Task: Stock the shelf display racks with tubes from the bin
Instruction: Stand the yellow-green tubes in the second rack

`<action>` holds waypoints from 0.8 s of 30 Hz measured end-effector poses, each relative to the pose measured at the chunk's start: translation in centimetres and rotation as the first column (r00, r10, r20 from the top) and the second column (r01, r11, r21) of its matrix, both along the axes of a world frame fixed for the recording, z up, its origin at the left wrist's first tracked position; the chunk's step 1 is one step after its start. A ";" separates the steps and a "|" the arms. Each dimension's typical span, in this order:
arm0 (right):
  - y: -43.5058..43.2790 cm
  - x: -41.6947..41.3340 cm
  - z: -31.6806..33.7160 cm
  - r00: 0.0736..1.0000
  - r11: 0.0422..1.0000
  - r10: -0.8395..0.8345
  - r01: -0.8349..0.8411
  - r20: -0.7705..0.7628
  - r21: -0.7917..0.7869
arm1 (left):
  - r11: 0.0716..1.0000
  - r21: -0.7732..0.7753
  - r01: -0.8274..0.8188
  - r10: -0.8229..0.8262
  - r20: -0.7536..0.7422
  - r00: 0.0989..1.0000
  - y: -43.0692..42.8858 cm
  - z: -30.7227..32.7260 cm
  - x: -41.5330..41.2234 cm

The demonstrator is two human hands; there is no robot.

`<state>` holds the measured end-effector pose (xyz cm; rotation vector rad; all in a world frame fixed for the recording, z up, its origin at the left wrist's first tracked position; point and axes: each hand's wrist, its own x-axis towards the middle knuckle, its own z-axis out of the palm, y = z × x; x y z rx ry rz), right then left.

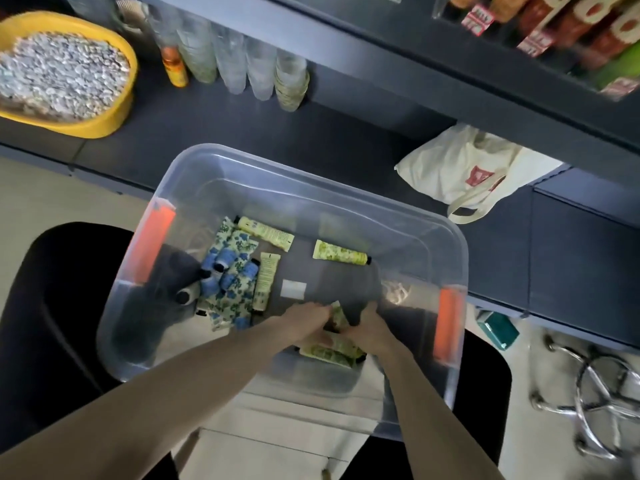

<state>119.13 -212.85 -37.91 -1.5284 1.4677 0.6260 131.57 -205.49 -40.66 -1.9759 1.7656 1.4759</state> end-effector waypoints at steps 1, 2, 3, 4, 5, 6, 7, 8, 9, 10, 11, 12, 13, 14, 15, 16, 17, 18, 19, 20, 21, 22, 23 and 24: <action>0.1 0.0 0.0 0.999 0.999 0.038 -0.037 -0.017 0.034 | 1.000 0.013 0.023 -0.023 0.001 1.000 0.0 -0.1 0.0; 0.1 0.1 0.0 0.997 0.995 0.076 -0.075 -0.006 0.064 | 0.999 0.021 0.044 -0.044 0.003 0.999 0.0 -0.1 0.0; 0.1 0.1 0.0 0.994 0.990 0.104 -0.105 0.016 0.094 | 0.998 0.018 0.065 -0.065 0.011 0.998 0.0 -0.1 0.1; 0.1 0.1 0.0 0.993 0.986 0.115 -0.119 0.037 0.114 | 0.996 0.013 0.089 -0.089 0.022 0.996 0.1 0.1 0.2; 0.1 0.2 0.0 0.992 0.984 0.116 -0.123 0.056 0.129 | 0.994 0.001 0.109 -0.109 0.033 0.994 0.1 0.3 0.5; 0.1 0.3 0.2 0.990 0.981 0.124 -0.133 0.070 0.141 | 0.993 0.001 0.120 -0.120 0.039 0.992 0.3 0.5 0.8; 0.2 0.5 0.3 0.987 0.976 0.145 -0.155 0.074 0.151 | 0.992 0.012 0.124 -0.124 0.040 0.991 0.4 0.7 1.2; 0.3 0.7 0.4 0.982 0.970 0.170 -0.182 0.084 0.161 | 0.991 0.029 0.130 -0.131 0.037 0.991 0.5 0.8 1.5; 0.3 0.9 0.6 0.976 0.963 0.192 -0.207 0.100 0.175 | 0.989 0.043 0.140 -0.142 0.037 0.989 0.7 1.0 1.8; 0.4 1.1 1.0 0.972 0.956 0.207 -0.224 0.109 0.190 | 0.986 0.054 0.156 -0.158 0.044 0.986 0.9 1.3 2.1; 0.5 1.3 1.2 0.969 0.950 0.217 -0.237 0.115 0.204 | 0.982 0.067 0.175 -0.179 0.057 0.982 1.1 1.6 2.5; 0.6 1.4 1.4 0.968 0.944 0.225 -0.244 0.111 0.222 | 0.977 0.085 0.195 -0.201 0.072 0.977 1.3 2.0 2.9; 0.6 1.4 1.5 0.968 0.942 0.226 -0.245 0.106 0.230 | 0.973 0.111 0.201 -0.209 0.073 0.975 1.5 2.4 3.4; 0.6 1.4 1.8 0.971 0.946 0.217 -0.236 0.105 0.223 | 0.974 0.137 0.179 -0.188 0.058 0.980 1.8 2.8 3.9; 0.5 1.5 2.1 0.975 0.958 0.187 -0.209 0.121 0.199 | 0.978 0.162 0.128 -0.134 0.027 0.991 2.0 3.4 4.7; 0.3 1.7 2.5 0.981 0.973 0.120 -0.146 0.149 0.177 | 0.981 0.185 0.051 -0.046 -0.028 0.999 2.1 3.8 5.5; 0.0 1.9 3.0 0.981 0.984 0.028 -0.061 0.192 0.166 | 0.979 0.200 -0.046 0.064 -0.085 0.994 2.1 4.4 6.3; -0.2 2.4 3.8 0.968 0.984 -0.074 0.032 0.241 0.173 | 0.967 0.203 -0.154 0.183 -0.137 0.973 2.1 5.1 7.2; -0.5 2.9 4.7 0.943 0.977 -0.159 0.107 0.292 0.186 | 0.949 0.196 -0.245 0.281 -0.182 0.942 2.1 6.2 8.1; -0.8 3.6 5.7 0.921 0.971 -0.203 0.146 0.333 0.187 | 0.935 0.158 -0.318 0.347 -0.215 0.913 1.9 7.3 9.0; -1.0 4.2 6.8 0.902 0.971 -0.218 0.162 0.373 0.176 | 0.924 0.095 -0.370 0.382 -0.230 0.895 1.8 8.6 9.8; -1.3 4.9 8.0 0.889 0.976 -0.208 0.164 0.408 0.140 | 0.911 0.017 -0.412 0.403 -0.246 0.881 1.6 9.6 10.6; -1.5 5.5 9.2 0.879 0.984 -0.178 0.158 0.442 0.083 | 0.889 -0.049 -0.455 0.424 -0.284 0.860 1.3 10.7 11.3; -1.8 6.0 10.4 0.869 0.989 -0.139 0.147 0.475 0.019 | 0.856 -0.091 -0.508 0.454 -0.337 0.825 1.0 11.9 11.8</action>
